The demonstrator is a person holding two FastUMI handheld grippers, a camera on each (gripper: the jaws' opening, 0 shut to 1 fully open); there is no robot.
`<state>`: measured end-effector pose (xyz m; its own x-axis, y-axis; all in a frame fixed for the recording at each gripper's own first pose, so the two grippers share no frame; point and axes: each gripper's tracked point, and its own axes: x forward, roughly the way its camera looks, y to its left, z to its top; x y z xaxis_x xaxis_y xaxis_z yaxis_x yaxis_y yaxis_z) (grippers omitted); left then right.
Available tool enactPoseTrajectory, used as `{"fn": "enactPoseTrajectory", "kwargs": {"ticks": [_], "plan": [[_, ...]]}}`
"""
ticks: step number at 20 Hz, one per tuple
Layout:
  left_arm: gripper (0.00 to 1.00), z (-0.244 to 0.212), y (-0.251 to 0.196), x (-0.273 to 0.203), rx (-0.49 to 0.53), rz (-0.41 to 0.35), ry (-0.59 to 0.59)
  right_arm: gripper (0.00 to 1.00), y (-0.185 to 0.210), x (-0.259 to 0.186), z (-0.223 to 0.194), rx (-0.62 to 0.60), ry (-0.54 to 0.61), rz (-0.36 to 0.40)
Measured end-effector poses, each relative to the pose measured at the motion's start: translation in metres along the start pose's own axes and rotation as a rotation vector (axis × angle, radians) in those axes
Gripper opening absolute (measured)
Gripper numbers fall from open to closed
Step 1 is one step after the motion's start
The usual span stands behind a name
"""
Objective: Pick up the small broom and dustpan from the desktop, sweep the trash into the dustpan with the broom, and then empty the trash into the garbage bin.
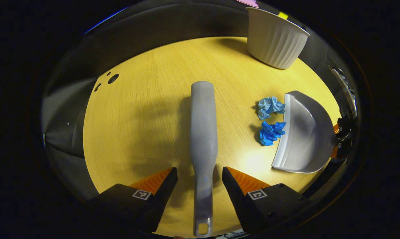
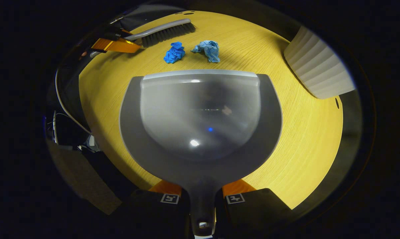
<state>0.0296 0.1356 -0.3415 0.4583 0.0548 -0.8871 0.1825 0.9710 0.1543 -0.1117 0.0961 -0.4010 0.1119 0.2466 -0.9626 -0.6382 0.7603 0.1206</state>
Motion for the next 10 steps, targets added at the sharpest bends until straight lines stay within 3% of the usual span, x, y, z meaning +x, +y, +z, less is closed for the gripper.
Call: {"fn": "enactPoseTrajectory", "kwargs": {"ticks": [1,3,5,6,7,8,10], "plan": [[0.88,-0.0005,-0.0003,0.0036,0.001,-0.007,0.017,0.30,-0.0004,0.0003,0.0003,0.000,-0.001,-0.001],[0.81,-0.0039,-0.0011,0.0103,-0.003,-0.027,0.055,0.36,-0.0005,-0.0002,-0.0003,0.005,-0.005,-0.002],[0.57,-0.0003,-0.0019,0.0101,0.002,-0.038,0.053,0.36,0.0002,0.0008,0.0006,0.006,-0.007,0.000],[0.48,-0.0026,-0.0037,0.0107,0.010,-0.046,0.060,0.30,0.0002,0.0012,0.0003,0.005,-0.005,0.002],[0.38,-0.0031,-0.0036,0.0119,0.019,-0.047,0.065,0.36,-0.0005,0.0011,0.0008,0.004,-0.003,0.004],[0.32,-0.0039,-0.0035,0.0107,0.022,-0.045,0.075,0.36,-0.0003,0.0012,0.0005,0.004,-0.001,0.006],[0.30,-0.0031,-0.0044,0.0111,0.034,-0.028,0.075,0.36,-0.0009,0.0006,0.0003,0.002,-0.002,0.008]]}}
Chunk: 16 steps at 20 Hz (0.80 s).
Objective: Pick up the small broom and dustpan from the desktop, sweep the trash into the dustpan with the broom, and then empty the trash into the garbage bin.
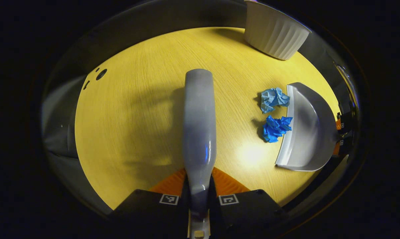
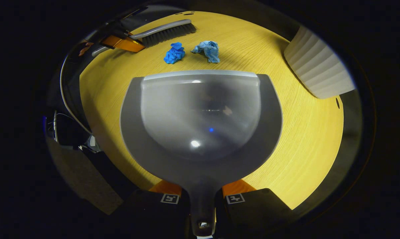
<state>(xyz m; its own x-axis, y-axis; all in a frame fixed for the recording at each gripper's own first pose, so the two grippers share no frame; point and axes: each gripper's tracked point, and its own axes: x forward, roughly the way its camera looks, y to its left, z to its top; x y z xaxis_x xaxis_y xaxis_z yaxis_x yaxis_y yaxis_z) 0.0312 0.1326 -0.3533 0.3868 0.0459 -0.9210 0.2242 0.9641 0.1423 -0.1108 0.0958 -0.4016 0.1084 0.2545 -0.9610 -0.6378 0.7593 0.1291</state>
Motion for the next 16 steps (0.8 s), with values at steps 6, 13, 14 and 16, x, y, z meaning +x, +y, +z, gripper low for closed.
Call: {"fn": "enactPoseTrajectory", "kwargs": {"ticks": [6,13,14,16], "plan": [[0.26,0.013,-0.026,0.000,0.104,-0.055,0.010,0.36,0.000,-0.001,0.000,-0.015,-0.006,0.003],[0.24,0.029,-0.068,0.000,0.244,-0.112,0.003,0.36,0.000,0.000,0.000,-0.016,-0.009,0.004],[0.23,0.030,-0.073,-0.001,0.259,-0.133,0.004,0.36,0.000,-0.001,0.000,-0.015,-0.010,0.004],[0.26,0.028,-0.089,-0.007,0.287,-0.177,0.006,0.36,0.000,-0.001,0.000,-0.014,-0.012,0.003]]}}
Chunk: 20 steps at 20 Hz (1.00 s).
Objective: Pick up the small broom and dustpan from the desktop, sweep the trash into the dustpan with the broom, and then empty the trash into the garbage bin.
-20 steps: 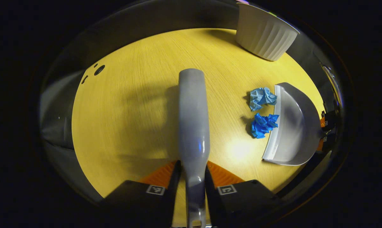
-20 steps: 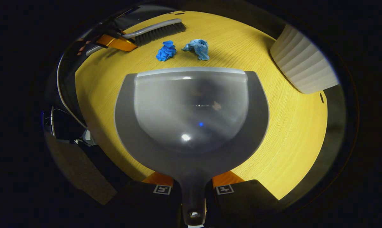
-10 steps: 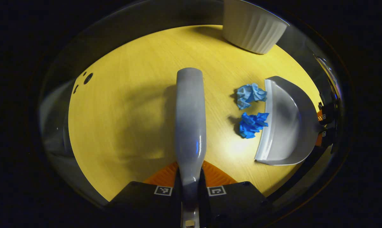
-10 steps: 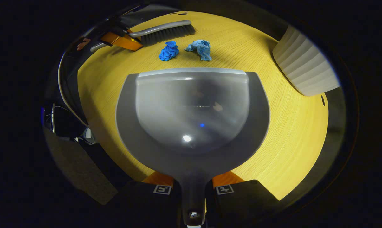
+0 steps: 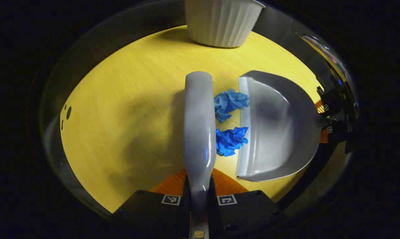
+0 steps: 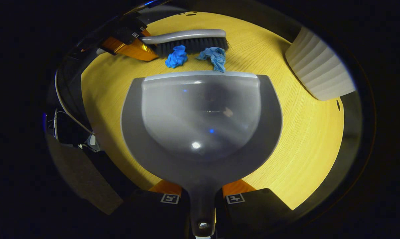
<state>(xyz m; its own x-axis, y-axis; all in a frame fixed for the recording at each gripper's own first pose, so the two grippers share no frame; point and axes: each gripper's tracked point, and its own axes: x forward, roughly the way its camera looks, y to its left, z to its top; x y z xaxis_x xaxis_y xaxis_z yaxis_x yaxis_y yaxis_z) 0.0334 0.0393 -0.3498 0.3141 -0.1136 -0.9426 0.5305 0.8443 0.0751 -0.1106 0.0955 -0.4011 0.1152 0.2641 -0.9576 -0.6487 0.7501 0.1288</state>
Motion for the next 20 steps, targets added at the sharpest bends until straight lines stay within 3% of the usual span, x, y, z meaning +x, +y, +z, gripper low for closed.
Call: {"fn": "enactPoseTrajectory", "kwargs": {"ticks": [7,10,14,19,20], "plan": [[0.23,0.001,-0.059,-0.006,-0.027,-0.185,-0.007,0.36,-0.001,0.000,0.001,-0.003,-0.008,0.001],[0.26,0.004,-0.064,-0.015,-0.090,-0.206,-0.031,0.36,0.000,0.000,0.002,0.001,-0.028,0.000],[0.25,0.006,-0.048,-0.031,-0.166,-0.163,-0.078,0.36,0.000,0.000,0.004,0.006,-0.058,-0.004],[0.26,-0.009,0.010,-0.020,-0.281,-0.008,-0.084,0.35,0.000,0.003,0.009,0.062,-0.150,-0.017],[0.26,-0.013,0.020,-0.016,-0.304,0.011,-0.081,0.41,0.002,0.003,0.007,0.095,-0.157,-0.029]]}}
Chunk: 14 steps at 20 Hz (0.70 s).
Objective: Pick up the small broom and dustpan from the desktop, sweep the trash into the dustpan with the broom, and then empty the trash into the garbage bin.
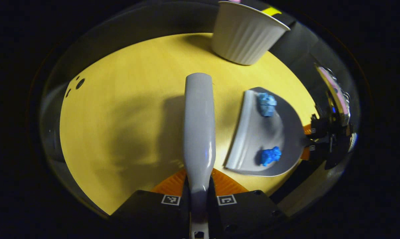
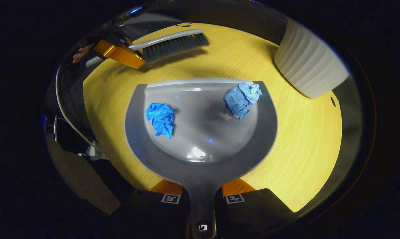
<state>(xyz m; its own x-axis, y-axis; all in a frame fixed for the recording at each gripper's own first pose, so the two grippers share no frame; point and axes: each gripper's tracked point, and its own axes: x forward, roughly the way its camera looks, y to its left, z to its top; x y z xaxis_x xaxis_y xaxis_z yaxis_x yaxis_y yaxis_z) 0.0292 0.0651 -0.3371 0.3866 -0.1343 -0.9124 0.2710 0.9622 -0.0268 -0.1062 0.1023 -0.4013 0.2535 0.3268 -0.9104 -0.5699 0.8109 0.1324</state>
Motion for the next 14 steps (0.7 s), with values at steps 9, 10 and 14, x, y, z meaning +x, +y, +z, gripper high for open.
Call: {"fn": "enactPoseTrajectory", "kwargs": {"ticks": [9,10,14], "plan": [[0.26,-0.019,0.017,0.007,-0.027,0.035,0.001,0.33,0.008,-0.045,0.010,0.233,-0.013,-0.059],[0.25,-0.023,0.017,0.008,-0.024,0.037,0.001,0.33,0.009,-0.046,0.011,0.248,-0.021,-0.072],[0.25,-0.028,0.014,0.012,-0.021,0.020,-0.006,0.33,0.003,-0.055,0.022,0.297,-0.061,-0.152]]}}
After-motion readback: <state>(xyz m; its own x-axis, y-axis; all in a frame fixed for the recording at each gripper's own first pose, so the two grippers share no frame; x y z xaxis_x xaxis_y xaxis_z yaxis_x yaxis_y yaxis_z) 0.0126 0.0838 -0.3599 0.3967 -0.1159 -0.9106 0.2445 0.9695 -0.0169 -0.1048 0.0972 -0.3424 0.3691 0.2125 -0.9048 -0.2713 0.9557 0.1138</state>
